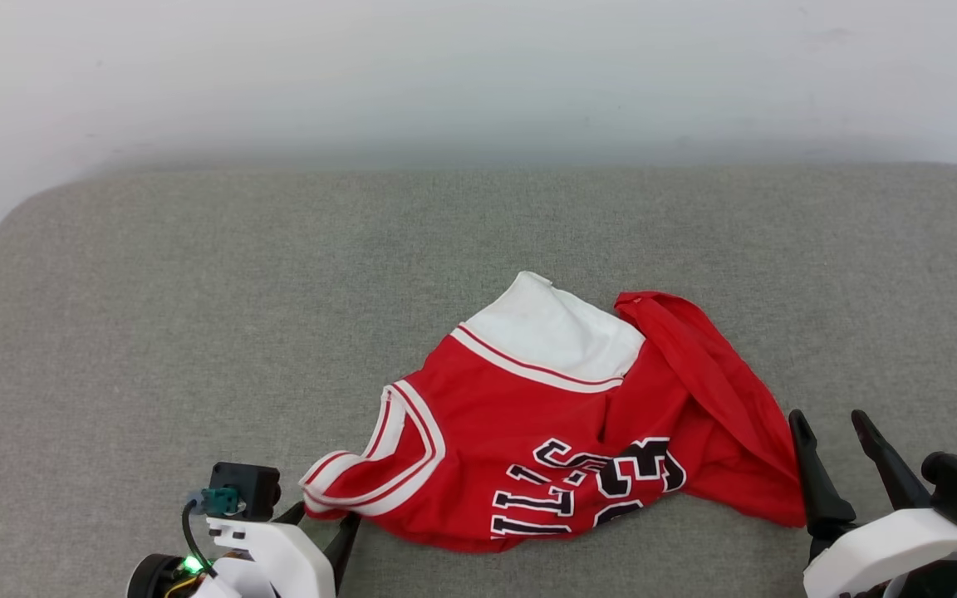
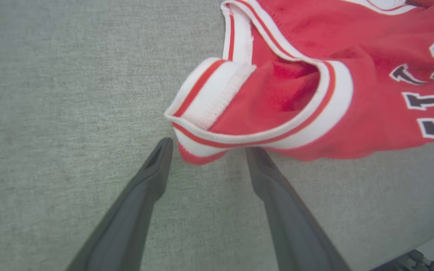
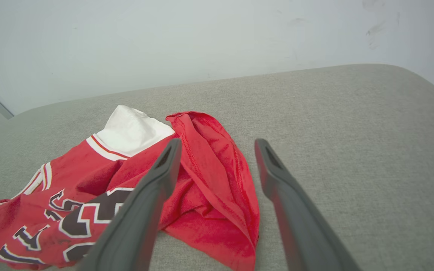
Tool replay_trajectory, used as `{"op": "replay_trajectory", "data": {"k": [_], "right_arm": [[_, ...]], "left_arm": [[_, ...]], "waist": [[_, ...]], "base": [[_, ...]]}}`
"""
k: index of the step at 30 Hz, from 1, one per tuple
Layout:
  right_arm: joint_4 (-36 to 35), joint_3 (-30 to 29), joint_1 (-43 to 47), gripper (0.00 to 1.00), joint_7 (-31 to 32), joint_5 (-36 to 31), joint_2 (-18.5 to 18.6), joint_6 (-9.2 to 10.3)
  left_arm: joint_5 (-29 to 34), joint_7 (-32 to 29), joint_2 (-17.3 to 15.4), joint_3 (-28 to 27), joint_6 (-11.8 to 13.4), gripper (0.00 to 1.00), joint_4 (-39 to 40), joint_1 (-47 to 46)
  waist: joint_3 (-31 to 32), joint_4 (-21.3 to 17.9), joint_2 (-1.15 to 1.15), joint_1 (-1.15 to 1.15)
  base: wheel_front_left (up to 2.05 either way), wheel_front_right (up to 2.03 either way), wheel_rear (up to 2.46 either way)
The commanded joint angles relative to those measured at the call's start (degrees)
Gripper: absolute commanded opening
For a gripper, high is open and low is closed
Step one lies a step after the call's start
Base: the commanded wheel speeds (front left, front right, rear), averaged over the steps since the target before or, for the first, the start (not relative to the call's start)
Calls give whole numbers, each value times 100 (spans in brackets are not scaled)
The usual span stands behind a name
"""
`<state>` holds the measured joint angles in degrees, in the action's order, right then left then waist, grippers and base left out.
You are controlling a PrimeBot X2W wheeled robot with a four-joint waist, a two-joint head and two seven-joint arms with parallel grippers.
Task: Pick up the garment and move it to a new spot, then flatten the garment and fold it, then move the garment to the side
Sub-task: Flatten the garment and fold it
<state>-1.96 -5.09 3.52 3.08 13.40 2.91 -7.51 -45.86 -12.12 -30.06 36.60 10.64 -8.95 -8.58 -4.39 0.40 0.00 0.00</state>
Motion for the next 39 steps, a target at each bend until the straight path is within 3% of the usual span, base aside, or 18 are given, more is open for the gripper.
{"op": "replay_trajectory", "data": {"k": [1, 11, 17, 21, 27, 33, 39], "right_arm": [[-41, -13, 58, 100, 35, -56, -4, 4], [29, -114, 158, 100, 321, -82, -5, 4], [384, -227, -103, 100, 893, -162, -5, 4], [769, -299, -464, 100, 1652, -256, 2, 4], [1274, -140, -1241, 100, 2680, -206, 343, 4], [1920, 259, -1986, 100, 3335, -115, 767, 4], [2895, 571, -2285, 100, 3949, 137, 906, 3]], "left_arm": [[61, 224, 86, -31, 42, 100, 86, 75], [603, 1711, 260, -342, 325, 100, 543, 3], [853, 2488, 371, -588, 397, 100, 797, -115], [992, 2658, 453, -760, 394, 100, 934, -192], [1165, 2728, 569, -1025, 334, 100, 1119, -296], [1338, 2741, 690, -1174, 196, 100, 1210, -389], [1491, 2737, 844, -1277, 38, 100, 1198, -430]], "waist": [[84, 10, 0, 0], [254, 49, 0, 0], [152, 113, 0, 0], [9, 217, 0, 0], [-232, 428, 0, 0], [-463, 584, 0, 0], [-639, 675, 0, 0]], "base": [[0, 0, 0], [0, 0, 0], [0, 0, 0], [0, 0, 0], [0, 0, 0], [0, 0, 0], [0, 0, 0]]}}
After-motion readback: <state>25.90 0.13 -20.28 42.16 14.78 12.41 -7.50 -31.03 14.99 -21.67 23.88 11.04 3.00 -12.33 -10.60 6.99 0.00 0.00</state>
